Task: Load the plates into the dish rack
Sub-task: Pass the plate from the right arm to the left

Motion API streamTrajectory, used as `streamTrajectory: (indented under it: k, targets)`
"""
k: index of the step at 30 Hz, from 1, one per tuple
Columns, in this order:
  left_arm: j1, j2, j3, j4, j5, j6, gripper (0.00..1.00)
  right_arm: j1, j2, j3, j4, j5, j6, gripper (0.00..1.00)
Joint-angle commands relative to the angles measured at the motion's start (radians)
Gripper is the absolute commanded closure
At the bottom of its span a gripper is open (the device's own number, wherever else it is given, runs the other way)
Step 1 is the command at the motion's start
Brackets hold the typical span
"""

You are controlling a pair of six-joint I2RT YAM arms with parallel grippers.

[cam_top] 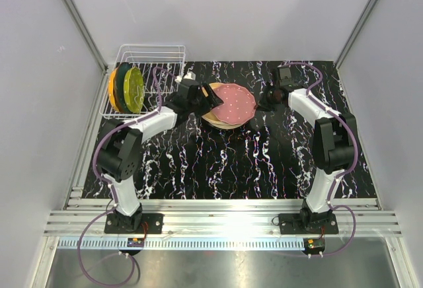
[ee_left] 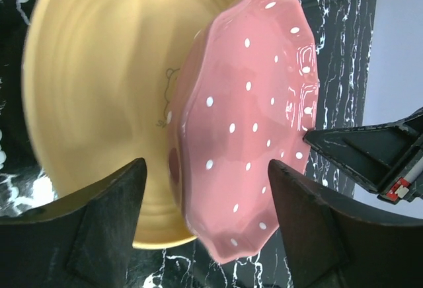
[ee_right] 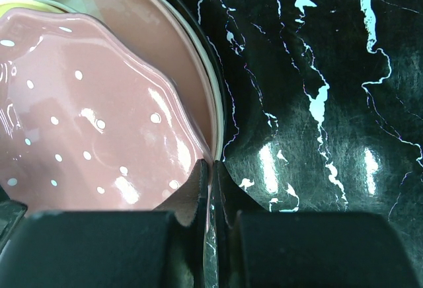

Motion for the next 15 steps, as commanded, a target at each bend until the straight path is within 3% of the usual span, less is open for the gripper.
streamTrajectory:
  k: [1,9,15]
  targets:
    - [-0.007,0.037,0.062,0.069,0.049,0.002,0.26,0.0,-0.03,0.015,-0.009,-0.018,-0.016,1.0]
    - [-0.015,0.072,0.069,0.08,0.074,-0.012,0.3,0.0,-0.027,0.034,-0.023,-0.018,-0.032,1.0]
    - [-0.015,0.026,0.022,0.216,0.112,-0.004,0.44,0.0,-0.03,0.045,-0.031,-0.026,-0.036,1.0]
